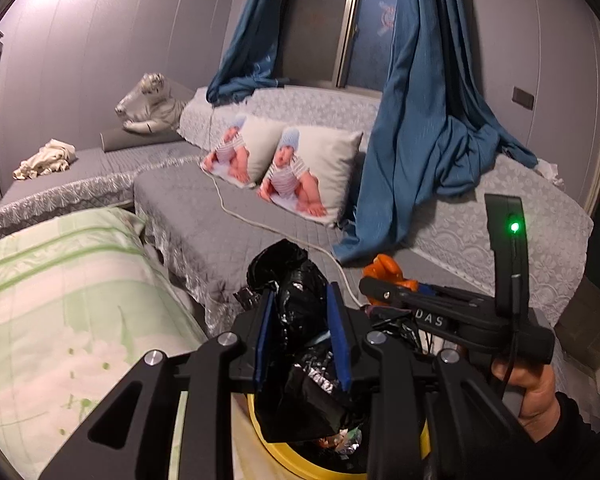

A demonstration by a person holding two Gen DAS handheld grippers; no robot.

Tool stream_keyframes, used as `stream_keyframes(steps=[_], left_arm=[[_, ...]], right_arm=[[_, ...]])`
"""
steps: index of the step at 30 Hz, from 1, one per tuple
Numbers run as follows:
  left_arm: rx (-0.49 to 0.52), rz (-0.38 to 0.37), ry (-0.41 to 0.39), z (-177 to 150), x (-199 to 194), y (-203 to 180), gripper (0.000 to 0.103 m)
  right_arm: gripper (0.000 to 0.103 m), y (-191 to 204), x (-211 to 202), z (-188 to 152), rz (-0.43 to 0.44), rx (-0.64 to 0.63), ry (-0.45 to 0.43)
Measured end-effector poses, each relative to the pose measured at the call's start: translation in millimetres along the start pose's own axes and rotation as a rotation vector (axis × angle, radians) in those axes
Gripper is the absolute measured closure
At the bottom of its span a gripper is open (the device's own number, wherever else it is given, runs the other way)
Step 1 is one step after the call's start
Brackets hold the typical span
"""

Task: Collect trash
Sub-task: 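Carry the black bag and orange peel over the yellow-rimmed bin, then open both tools to drop the bag and peel into the bin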

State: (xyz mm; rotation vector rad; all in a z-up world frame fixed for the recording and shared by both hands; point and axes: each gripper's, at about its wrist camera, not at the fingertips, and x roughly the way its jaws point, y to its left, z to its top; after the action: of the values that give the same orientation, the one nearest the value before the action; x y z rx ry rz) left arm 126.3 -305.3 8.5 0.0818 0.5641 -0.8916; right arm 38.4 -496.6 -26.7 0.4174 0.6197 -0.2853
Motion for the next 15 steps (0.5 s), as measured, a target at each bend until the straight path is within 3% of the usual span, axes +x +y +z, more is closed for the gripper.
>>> stream_keyframes(steps=[15], left_arm=[[-0.018,-0.04,0.202,-46,75,-4,0.078]], right_arm=[[0.064,-47,54,-34,-0.049,0.105,0.132]])
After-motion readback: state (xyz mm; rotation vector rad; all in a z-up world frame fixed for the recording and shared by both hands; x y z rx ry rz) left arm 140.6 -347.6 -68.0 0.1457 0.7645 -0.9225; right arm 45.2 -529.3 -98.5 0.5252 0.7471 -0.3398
